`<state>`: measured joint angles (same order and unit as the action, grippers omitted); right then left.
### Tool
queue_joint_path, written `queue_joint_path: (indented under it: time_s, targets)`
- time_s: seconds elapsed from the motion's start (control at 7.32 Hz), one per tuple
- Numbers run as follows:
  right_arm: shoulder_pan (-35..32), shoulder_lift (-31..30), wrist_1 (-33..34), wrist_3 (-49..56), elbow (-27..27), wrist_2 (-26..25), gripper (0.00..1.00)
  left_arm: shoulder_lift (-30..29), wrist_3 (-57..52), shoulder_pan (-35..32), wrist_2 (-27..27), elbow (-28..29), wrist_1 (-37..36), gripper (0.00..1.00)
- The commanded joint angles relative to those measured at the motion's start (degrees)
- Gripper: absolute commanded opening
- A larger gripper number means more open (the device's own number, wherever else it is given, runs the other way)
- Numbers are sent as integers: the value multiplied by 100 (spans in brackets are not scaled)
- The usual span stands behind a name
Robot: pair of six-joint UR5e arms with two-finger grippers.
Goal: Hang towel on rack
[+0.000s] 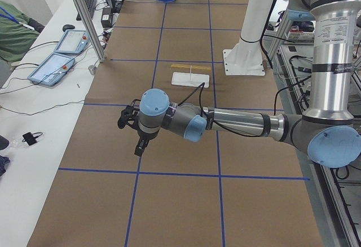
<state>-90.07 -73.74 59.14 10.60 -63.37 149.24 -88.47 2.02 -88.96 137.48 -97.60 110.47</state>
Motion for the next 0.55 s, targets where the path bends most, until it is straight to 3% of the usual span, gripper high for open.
queue_joint_path:
  time_s: [0.0,0.14,0.41]
  targets:
    - [243,26,-25,-58,-1235,691,0,-308,26,98,51,-4,98,98]
    - [427,35,-34,-84,-1683,729,0,-598,235,316,51,4,115,98]
    - [971,323,-25,-792,-2510,512,0,-1283,1802,598,60,-31,133,98]
